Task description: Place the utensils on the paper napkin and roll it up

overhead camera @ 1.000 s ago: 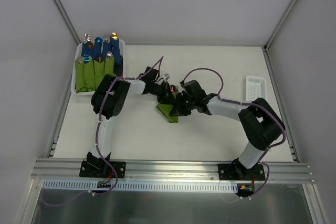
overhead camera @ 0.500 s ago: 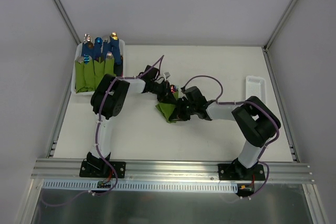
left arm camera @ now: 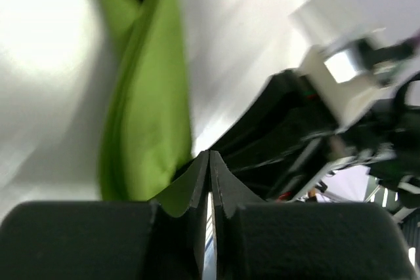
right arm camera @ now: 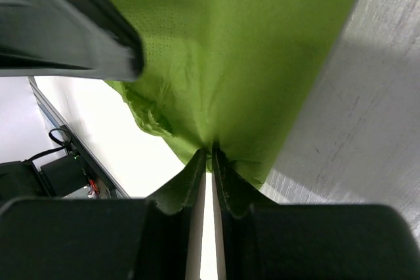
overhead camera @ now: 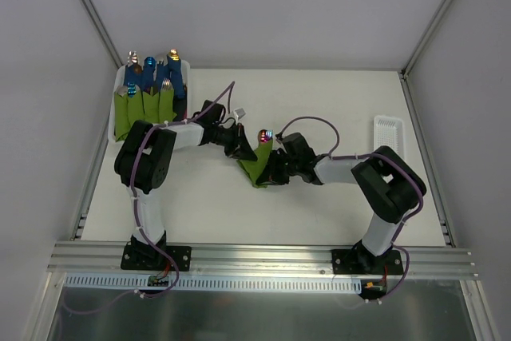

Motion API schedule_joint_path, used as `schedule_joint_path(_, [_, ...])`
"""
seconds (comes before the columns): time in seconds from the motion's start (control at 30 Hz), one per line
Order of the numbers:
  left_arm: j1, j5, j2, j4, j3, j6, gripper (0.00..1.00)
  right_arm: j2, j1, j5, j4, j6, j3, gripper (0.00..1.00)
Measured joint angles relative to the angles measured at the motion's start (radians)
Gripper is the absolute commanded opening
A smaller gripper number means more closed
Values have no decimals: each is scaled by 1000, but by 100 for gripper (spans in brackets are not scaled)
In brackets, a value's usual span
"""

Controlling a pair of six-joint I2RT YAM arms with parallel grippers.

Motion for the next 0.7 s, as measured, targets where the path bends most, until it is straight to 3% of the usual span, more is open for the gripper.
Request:
schedule_joint_path(0.43, [64,-107,44,-159,-58,161,0,0,-30,-55,0,-23,-13,10])
schedule_joint_path(0.7, [59,-123,-19,-212,-80,272,4,0,-66,-127,-78,-120,5,9])
